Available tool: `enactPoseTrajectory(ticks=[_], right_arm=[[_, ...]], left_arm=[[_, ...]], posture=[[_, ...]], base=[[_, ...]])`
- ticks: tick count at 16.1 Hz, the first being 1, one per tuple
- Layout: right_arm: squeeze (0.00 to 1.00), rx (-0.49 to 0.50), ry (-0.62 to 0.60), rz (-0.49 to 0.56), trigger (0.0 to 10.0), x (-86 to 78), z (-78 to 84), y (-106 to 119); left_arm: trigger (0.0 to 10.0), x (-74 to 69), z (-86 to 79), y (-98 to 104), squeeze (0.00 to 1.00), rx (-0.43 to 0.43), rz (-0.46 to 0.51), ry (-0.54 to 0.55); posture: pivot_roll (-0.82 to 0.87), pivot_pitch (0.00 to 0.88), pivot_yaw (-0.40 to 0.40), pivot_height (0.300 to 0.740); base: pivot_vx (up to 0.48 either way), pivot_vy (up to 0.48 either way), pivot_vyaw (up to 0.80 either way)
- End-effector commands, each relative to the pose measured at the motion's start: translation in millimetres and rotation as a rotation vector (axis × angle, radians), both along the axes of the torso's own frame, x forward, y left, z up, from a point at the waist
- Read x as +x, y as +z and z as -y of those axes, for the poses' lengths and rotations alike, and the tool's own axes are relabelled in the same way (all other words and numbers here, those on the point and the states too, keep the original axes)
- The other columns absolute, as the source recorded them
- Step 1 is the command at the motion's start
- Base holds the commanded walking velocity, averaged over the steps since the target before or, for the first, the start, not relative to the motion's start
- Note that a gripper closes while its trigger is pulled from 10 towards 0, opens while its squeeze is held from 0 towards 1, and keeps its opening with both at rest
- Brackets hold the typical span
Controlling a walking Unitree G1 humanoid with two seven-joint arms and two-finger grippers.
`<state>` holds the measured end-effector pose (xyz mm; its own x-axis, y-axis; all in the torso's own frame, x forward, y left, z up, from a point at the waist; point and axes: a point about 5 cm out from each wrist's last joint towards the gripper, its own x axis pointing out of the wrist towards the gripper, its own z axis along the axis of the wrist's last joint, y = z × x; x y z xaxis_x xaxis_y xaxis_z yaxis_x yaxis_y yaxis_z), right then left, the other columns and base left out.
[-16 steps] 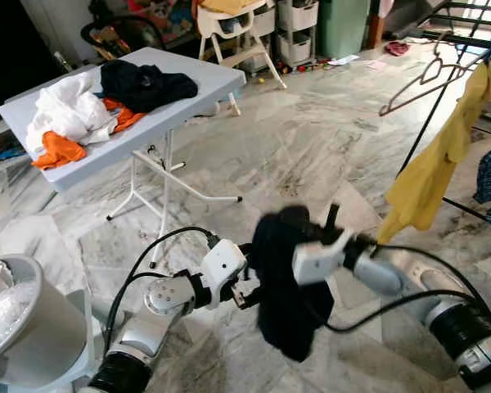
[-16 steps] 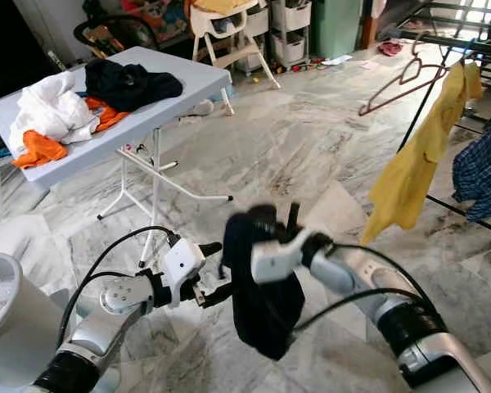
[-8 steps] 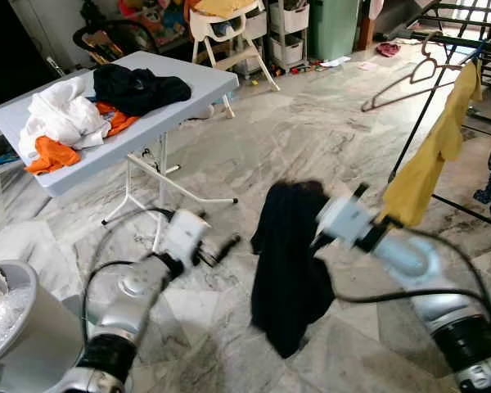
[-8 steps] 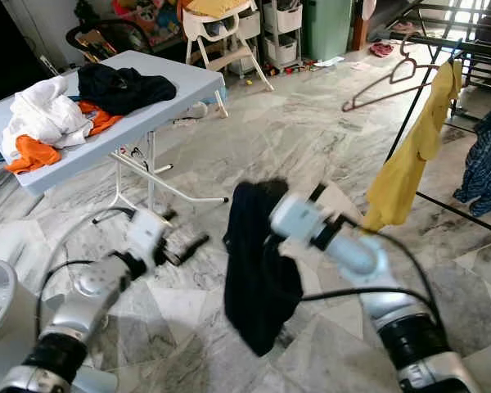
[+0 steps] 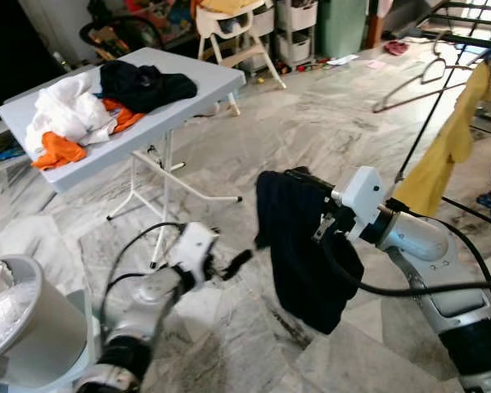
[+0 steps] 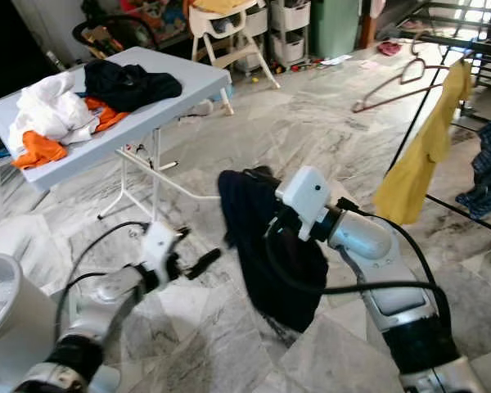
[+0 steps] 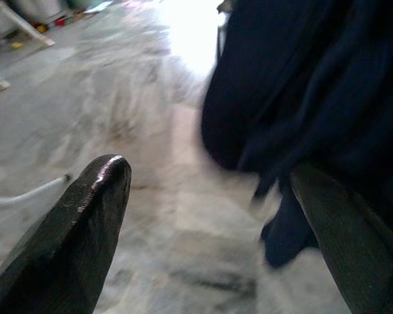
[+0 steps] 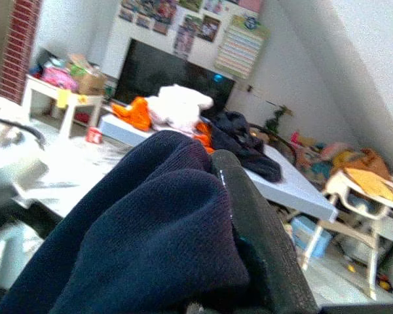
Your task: Hang hanger
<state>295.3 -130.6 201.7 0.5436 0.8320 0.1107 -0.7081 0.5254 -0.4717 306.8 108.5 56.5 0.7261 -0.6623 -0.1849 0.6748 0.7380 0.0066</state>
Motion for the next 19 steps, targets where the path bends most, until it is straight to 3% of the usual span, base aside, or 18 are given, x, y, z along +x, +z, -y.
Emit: enactPoseTrajectory(ticks=[1,3,6,7,10,19], right_arm=[[0.00,0.017,0.055,0.005,0.0,-6.4,-8.5,6],[0.00,0.016,0.096,-0.027,0.0,-14.7,-14.9,6],[0.00,0.038,0.151,-0.049,0.0,-25.0,-21.0,14],[0.00,0.045,0.160,-0.048,0.0,-26.5,-22.3,18],[0.00,0.040,0.160,-0.047,0.0,-27.6,-22.7,23],[0.00,0.035,0.150,-0.061,0.0,-26.9,-22.6,25]], left_arm=[[10.0,3.3,2.3,9,0.00,-0.044,0.021,-0.028],[10.0,0.0,13.5,12,0.00,-0.087,0.025,-0.089],[10.0,-2.5,13.1,3,0.00,-0.075,-0.007,-0.103],[0.0,-4.8,14.9,2,0.00,-0.101,-0.026,-0.137],[0.0,-9.3,17.7,-1,0.00,-0.127,-0.066,-0.201],[0.0,-14.6,10.9,-9,0.00,-0.127,-0.103,-0.229]], posture=[[-0.22,0.024,0.191,0.740],[-0.22,0.028,0.197,0.740],[-0.23,0.031,0.204,0.740],[-0.23,0.031,0.207,0.740],[-0.24,0.028,0.212,0.740],[-0.23,0.022,0.218,0.740]], base=[[0.000,0.000,0.00],[0.000,0.000,0.00],[0.000,0.000,0.00],[0.000,0.000,0.00],[0.000,0.000,0.00],[0.000,0.000,0.00]])
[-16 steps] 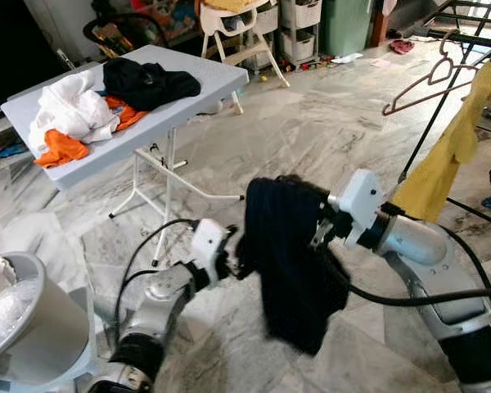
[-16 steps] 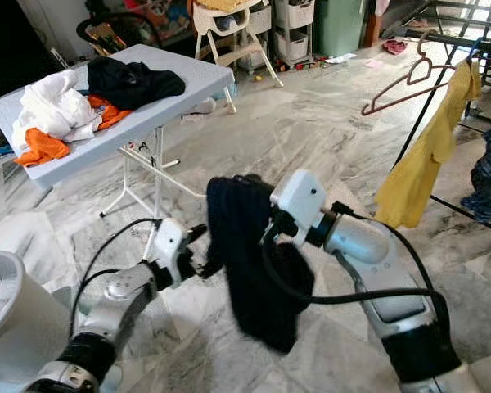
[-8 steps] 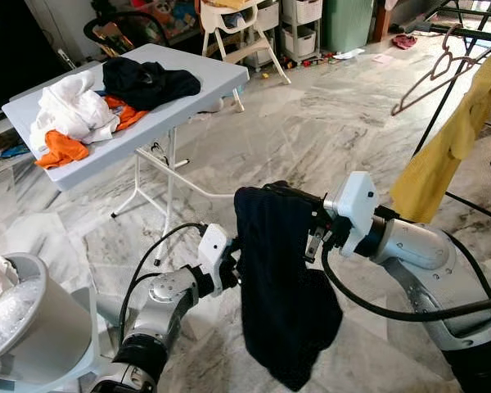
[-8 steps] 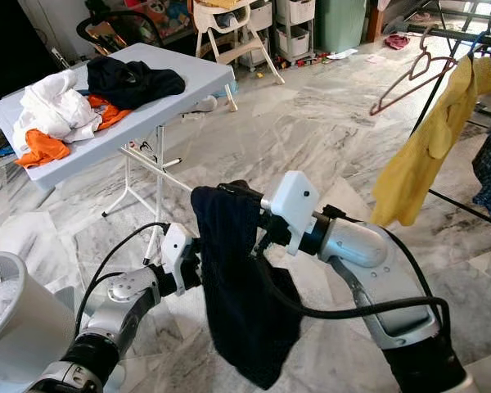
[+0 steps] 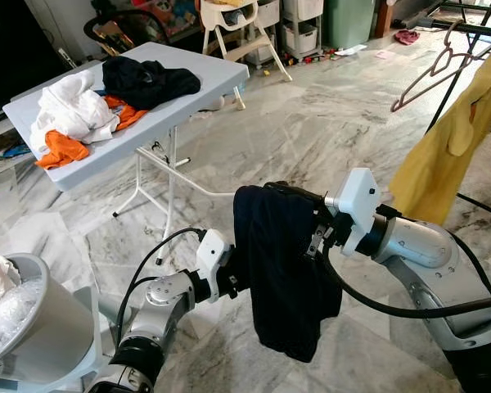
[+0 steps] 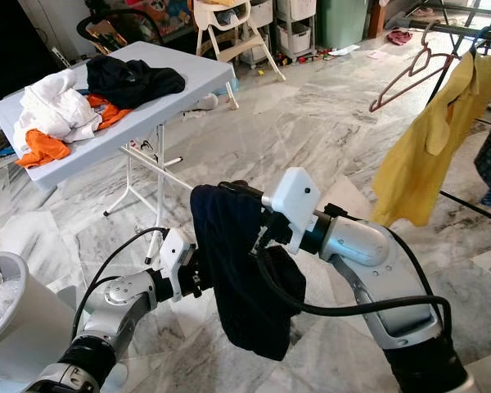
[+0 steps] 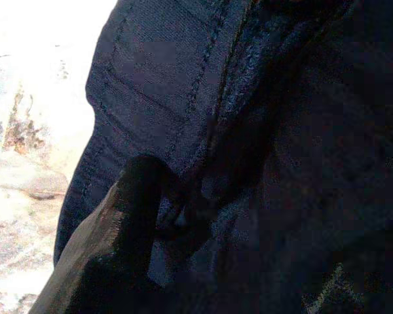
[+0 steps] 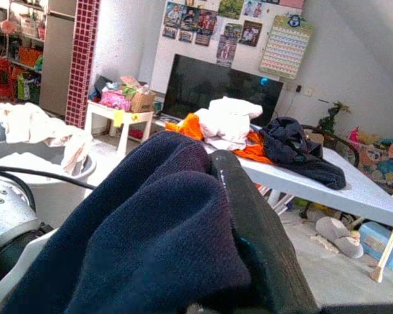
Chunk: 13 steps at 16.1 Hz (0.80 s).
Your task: Hang hanger
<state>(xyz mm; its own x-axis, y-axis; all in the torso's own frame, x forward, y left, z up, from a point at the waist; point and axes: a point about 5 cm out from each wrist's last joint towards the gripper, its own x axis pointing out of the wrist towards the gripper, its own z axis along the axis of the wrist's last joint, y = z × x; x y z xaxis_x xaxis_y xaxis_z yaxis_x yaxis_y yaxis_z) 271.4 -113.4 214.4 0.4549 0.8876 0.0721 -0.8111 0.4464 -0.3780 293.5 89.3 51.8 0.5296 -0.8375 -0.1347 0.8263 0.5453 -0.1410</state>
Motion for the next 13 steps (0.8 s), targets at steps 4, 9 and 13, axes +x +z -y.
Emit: enactPoseTrajectory(ticks=[4,9,13], right_arm=[[0.00,0.013,0.027,0.042,0.0,-2.7,-5.1,8],[0.00,0.011,0.017,0.048,0.0,-0.5,-4.8,7],[0.00,-0.001,0.003,0.048,0.0,2.1,-3.4,3]], left_arm=[[0.0,-2.3,-14.4,-7,0.00,0.028,-0.030,0.022],[0.0,0.7,-22.8,-8,0.00,0.068,-0.016,0.071],[0.0,4.8,-29.4,-7,0.00,0.081,-0.012,0.116]], posture=[[-0.22,0.018,0.221,0.740],[-0.22,0.012,0.220,0.740],[-0.22,0.009,0.219,0.740]], base=[[0.000,0.000,0.00],[0.000,0.000,0.00],[0.000,0.000,0.00]])
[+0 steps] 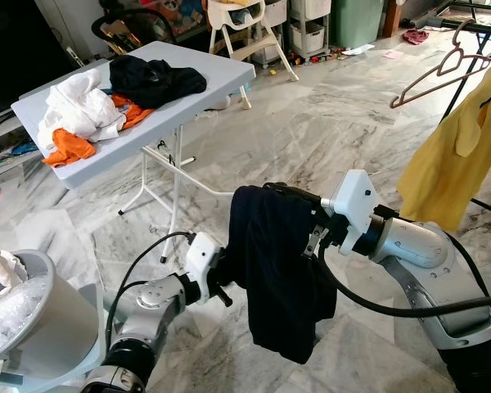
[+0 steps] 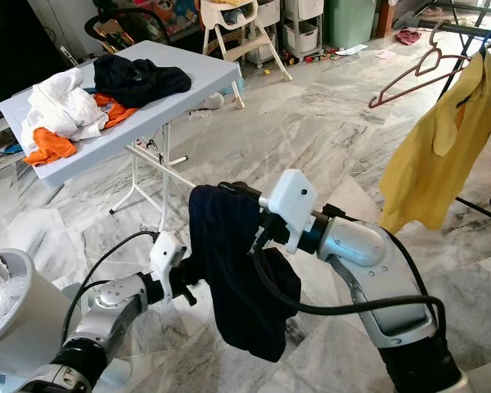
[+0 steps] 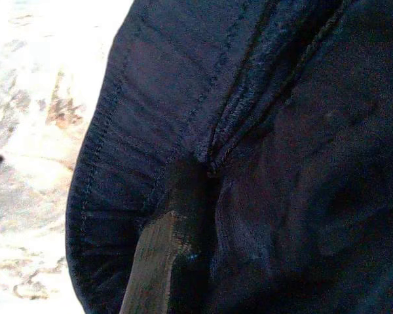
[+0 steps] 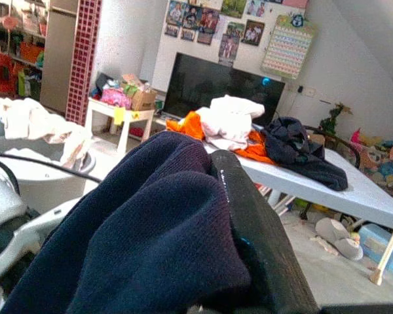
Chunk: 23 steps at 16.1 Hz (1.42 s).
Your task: Hang hanger
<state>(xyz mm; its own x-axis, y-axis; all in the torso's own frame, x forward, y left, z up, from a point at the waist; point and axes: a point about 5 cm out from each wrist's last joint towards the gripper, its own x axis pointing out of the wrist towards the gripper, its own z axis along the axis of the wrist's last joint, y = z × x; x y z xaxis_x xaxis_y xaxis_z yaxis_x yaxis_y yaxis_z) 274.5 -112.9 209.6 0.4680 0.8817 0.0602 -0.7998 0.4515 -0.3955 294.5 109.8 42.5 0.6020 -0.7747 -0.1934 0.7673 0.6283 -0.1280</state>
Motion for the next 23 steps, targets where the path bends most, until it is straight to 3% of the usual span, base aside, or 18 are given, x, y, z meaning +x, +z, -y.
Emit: enactPoseTrajectory(ticks=[1,8,9,10,11,13,16,19,23], right_arm=[[0.00,0.007,0.014,0.036,0.0,-0.4,-2.0,5],[0.00,-0.047,-0.001,0.034,0.0,0.4,-2.6,-10],[0.00,-0.104,0.007,0.014,8.2,-0.3,-3.2,-22],[0.45,-0.137,0.016,-0.010,10.0,-0.8,-3.8,-30],[1.00,-0.162,0.018,-0.026,10.0,-1.0,-3.9,-37],[1.00,-0.287,0.075,-0.047,10.0,-5.4,-4.1,-56],[1.00,-0.391,0.104,-0.058,10.0,-6.9,-0.9,-68],[1.00,-0.632,0.050,-0.121,10.0,-3.3,19.6,-104],[1.00,-0.744,-0.012,-0.109,10.0,-1.4,37.0,-125]], left_arm=[[0.0,4.4,-10.0,2,0.00,0.026,0.013,0.027],[0.0,10.4,-17.9,6,0.00,0.034,0.041,0.097],[0.0,14.9,-22.2,11,0.00,0.029,0.058,0.143],[0.0,17.6,-25.1,13,0.00,0.024,0.068,0.173],[0.0,19.0,-27.2,15,0.00,0.021,0.072,0.192],[0.0,22.9,-35.5,20,0.00,0.027,0.101,0.258],[0.0,24.1,-39.7,21,0.00,0.040,0.115,0.291],[0.0,23.8,-40.6,22,0.00,0.076,0.154,0.313],[0.0,23.8,-45.1,24,0.00,0.125,0.200,0.354]], posture=[[-0.22,0.010,0.219,0.740],[-0.21,0.013,0.217,0.740],[-0.20,0.013,0.214,0.740],[-0.20,0.013,0.211,0.740],[-0.20,0.013,0.209,0.740],[-0.18,0.013,0.203,0.740],[-0.17,0.015,0.197,0.740],[-0.16,0.021,0.188,0.740],[-0.15,0.031,0.183,0.740]], base=[[0.000,0.000,0.00],[0.000,0.000,0.00],[0.000,0.000,0.00],[0.000,0.000,0.00],[0.000,0.000,0.00],[0.000,0.000,0.00],[0.000,0.000,0.00],[0.000,0.000,0.00],[0.000,0.000,0.00]])
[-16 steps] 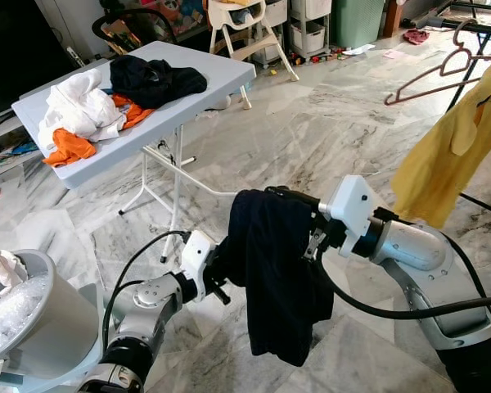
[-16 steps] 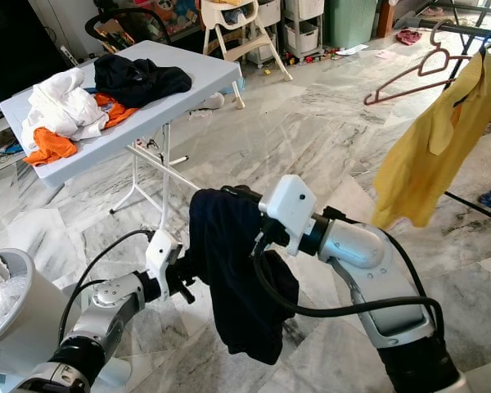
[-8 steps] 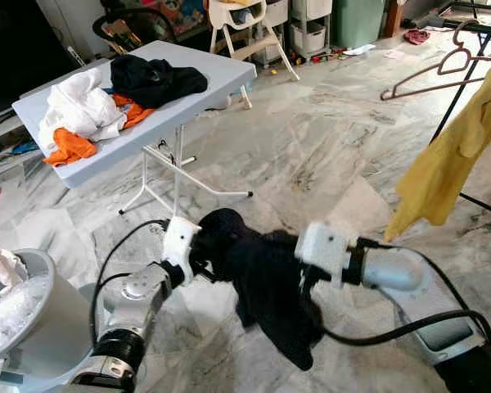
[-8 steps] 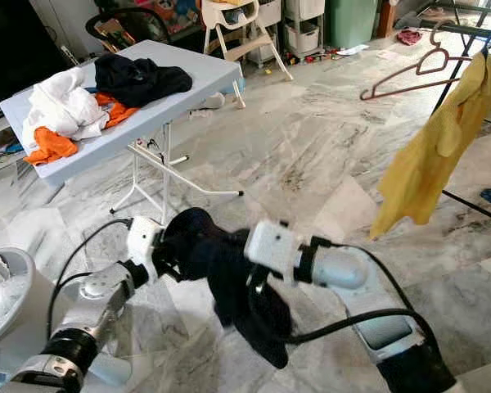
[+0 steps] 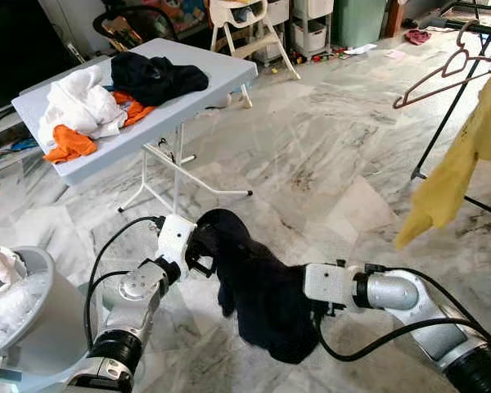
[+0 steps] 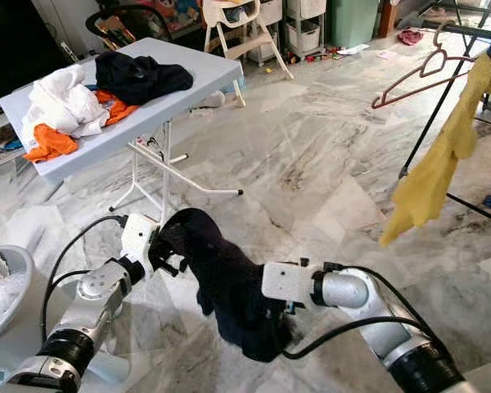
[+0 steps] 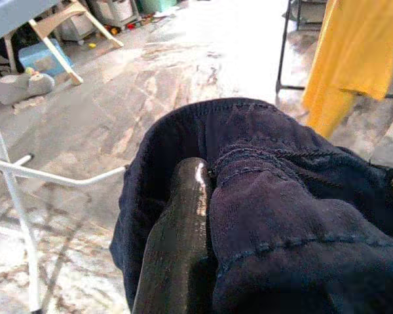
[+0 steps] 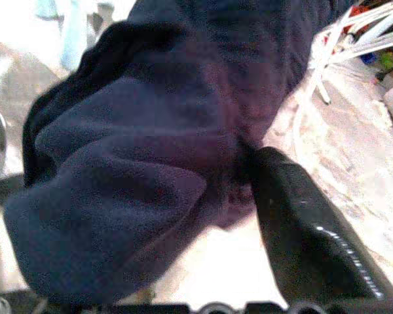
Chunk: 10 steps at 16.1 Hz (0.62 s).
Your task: Hang hanger
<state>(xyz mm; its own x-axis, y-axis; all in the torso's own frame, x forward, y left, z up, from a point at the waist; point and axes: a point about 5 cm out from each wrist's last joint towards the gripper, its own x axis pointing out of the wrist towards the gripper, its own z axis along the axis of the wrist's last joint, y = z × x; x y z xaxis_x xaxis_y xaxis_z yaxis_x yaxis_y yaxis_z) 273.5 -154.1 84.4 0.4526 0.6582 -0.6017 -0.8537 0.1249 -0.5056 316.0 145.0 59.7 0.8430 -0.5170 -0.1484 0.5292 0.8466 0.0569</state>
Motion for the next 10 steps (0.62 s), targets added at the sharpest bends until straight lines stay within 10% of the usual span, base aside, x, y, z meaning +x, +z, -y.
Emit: enactPoseTrajectory(ticks=[1,5,10], right_arm=[[1.00,-0.022,0.015,0.030,10.0,1.6,-2.1,-2],[1.00,-0.135,-0.068,0.180,10.0,19.9,18.4,-6],[1.00,-0.078,-0.291,0.083,10.0,23.0,38.7,-18]], left_arm=[[0.0,2.3,-10.3,7,0.00,0.026,0.041,0.027],[0.0,2.0,-13.5,6,0.00,0.068,0.051,0.048],[0.0,5.5,-18.4,13,0.00,0.135,0.134,0.093]], posture=[[-0.15,0.032,0.183,0.740],[-0.14,0.035,0.183,0.740],[-0.15,0.042,0.186,0.740]], base=[[0.000,0.000,0.00],[0.000,0.000,0.00],[0.000,0.000,0.00]])
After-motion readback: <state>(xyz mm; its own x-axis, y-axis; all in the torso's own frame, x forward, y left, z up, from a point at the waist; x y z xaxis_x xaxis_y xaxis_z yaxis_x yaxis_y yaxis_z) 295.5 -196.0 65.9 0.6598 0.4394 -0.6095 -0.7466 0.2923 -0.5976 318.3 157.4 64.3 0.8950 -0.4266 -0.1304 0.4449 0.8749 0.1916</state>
